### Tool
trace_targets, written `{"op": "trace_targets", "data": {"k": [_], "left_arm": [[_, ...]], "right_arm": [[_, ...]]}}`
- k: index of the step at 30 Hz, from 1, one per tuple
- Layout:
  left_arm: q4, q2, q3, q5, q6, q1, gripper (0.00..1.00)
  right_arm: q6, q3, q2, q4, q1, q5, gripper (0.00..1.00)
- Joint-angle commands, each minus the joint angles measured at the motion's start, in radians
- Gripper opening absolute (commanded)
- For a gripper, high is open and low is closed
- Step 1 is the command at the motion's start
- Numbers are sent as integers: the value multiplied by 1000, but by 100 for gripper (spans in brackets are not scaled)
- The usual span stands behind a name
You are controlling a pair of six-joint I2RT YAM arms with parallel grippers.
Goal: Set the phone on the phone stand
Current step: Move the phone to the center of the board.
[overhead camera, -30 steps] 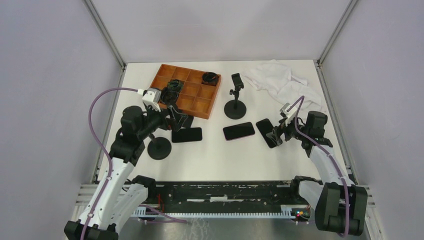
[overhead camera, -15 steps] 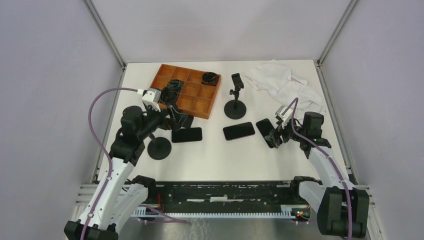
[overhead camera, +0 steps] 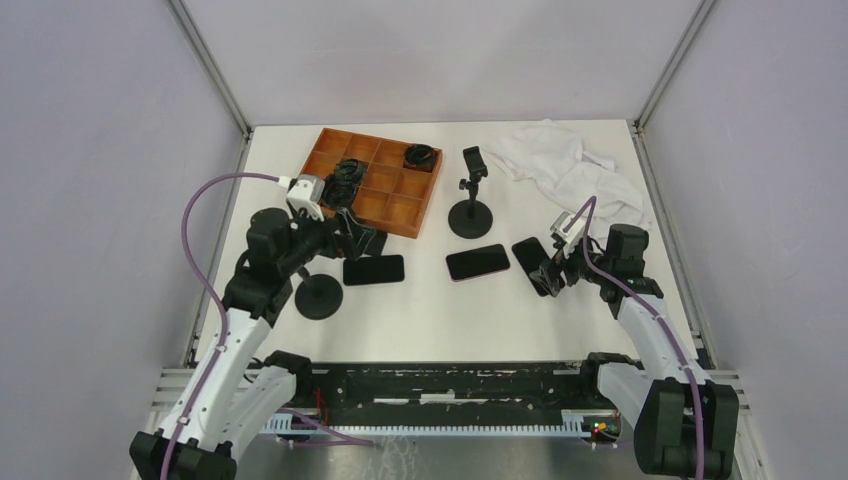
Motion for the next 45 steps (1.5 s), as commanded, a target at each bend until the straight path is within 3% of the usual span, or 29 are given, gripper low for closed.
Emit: {"op": "trace_targets", "data": {"k": [1,7,11,14,15,17,21,25,29,32,36,45], "left_arm": [[-1,24,6,-23,14,-1,99],[-82,135,37,-82,-200,-1,99],[-109,182,18,-40,-308,-12,92],[-118,169,-5,-201,-334,-153,92],[-146,181,4,-373,-328,-232,92],[-209,239,40,-583,-302,-368,92],[-280,413,119,-706,-285,-457,90],[-142,532,84,-747,-295,-465,80],[-73,676,141,-795,-304,-465,64],[-50,767,197,-827,-305,-464,46],[-80,852,239,-909,-315,-435,42],[-37,876,221,-852,-281,-350,31]], "right_arm": [[-13,9,-19,7,3,-1,98],[-12,9,-19,5,3,-1,98],[-11,9,-19,5,4,-3,98],[-10,10,-17,5,10,-9,98],[-11,12,-16,3,15,-9,98],[-12,12,-16,0,21,-8,98],[-14,14,-18,-1,30,-5,98],[-21,13,-27,-3,35,7,98],[-20,8,-38,-3,36,4,98],[-18,9,-39,-3,38,4,98],[-20,9,-48,-5,43,3,98],[-26,9,-53,-5,67,14,98]]}}
